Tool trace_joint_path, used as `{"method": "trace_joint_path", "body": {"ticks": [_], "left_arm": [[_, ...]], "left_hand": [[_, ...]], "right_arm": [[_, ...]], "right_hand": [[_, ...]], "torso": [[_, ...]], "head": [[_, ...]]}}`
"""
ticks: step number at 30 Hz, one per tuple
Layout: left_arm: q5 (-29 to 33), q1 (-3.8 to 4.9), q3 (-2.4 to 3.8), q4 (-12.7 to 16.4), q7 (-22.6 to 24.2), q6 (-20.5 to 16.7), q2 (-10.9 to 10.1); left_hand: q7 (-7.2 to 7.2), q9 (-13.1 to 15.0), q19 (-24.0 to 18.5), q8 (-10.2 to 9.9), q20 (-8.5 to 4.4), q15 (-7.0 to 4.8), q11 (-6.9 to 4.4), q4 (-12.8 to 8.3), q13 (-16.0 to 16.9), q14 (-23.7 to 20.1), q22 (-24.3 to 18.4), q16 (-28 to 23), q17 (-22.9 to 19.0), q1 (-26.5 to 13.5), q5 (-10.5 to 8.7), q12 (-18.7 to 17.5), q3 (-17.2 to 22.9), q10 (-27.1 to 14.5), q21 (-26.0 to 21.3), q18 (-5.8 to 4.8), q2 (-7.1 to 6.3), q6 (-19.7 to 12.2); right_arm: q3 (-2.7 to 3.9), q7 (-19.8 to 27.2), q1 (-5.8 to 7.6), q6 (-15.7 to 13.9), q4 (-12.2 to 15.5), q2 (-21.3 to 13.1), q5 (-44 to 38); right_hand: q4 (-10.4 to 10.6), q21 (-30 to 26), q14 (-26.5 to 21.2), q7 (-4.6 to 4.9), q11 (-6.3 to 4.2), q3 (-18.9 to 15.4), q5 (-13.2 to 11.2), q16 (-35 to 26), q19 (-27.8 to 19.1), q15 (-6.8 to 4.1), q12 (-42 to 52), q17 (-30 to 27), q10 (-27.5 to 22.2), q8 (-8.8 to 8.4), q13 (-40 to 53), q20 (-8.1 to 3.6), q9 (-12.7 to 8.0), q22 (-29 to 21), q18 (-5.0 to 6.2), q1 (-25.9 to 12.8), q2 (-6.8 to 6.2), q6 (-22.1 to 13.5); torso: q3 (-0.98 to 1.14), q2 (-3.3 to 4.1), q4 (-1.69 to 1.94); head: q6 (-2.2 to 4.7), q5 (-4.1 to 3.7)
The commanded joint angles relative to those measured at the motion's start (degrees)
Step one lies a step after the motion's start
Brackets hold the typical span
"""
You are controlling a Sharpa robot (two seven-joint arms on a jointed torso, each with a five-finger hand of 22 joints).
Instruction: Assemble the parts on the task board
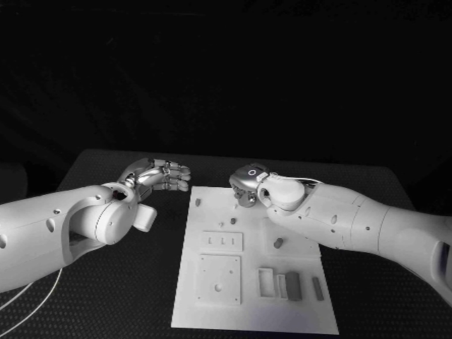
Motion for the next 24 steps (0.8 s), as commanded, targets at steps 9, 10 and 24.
{"method": "trace_joint_path", "body": {"ticks": [9,10,24], "left_arm": [[-0.2,0.08,0.05,0.1,0.3,0.2,0.1],[-0.2,0.08,0.05,0.1,0.3,0.2,0.1],[-0.2,0.09,0.05,0.2,0.3,0.0,-0.7]], "left_hand": [[0.04,-0.1,-0.5,-0.2,-0.04,0.01,0.39,-0.1,-0.1,-0.3,0.1,-0.3,0.1,-0.2,0.24,-0.5,-0.2,-0.2,-0.2,-0.12,-0.25,-0.5],[0.04,-0.1,-0.5,-0.2,-0.04,0.02,0.39,-0.1,-0.1,-0.3,0.1,-0.3,0.1,-0.2,0.24,-0.5,-0.2,-0.2,-0.3,-0.12,-0.25,-0.5],[0.06,-0.1,-0.6,-0.3,-0.02,0.04,0.42,-0.2,-0.1,-0.3,0.1,-0.4,0.2,-0.2,0.24,-0.5,-0.2,-0.2,-0.3,-0.11,-0.3,-0.5]], "right_arm": [[-0.18,0.9,-0.3,-1.1,-0.8,0.2,3.5],[-0.18,0.7,-0.3,-1.6,-0.8,0.0,3.6],[1.0,1.6,0.79,-9.2,8.2,-9.2,7.1]], "right_hand": [[1.9,1.3,-1.3,1.18,3.21,0.5,0.2,0.4,-2.1,2.28,-4.8,0.3,-8.0,-5.38,-2.1,0.6,-1.8,1.4,0.32,-2.3,-5.64,-7.6],[2.1,1.4,-1.3,1.19,3.28,0.6,0.2,0.5,-2.1,2.38,-4.8,0.4,-8.3,-5.53,-2.2,0.62,-1.9,1.4,0.32,-2.3,-5.96,-8.0],[4.5,3.4,0.0,1.22,3.33,1.0,0.2,2.4,-1.3,2.39,-3.6,1.2,-9.0,-5.25,-3.0,0.11,-2.0,1.5,0.32,-1.1,-9.36,-8.9]], "torso": [[-0.11,0.03,0.09],[-0.11,0.02,0.08],[-0.06,0.07,-0.2]], "head": [[-0.04,-0.21],[-0.02,-0.19],[0.93,-0.26]]}}
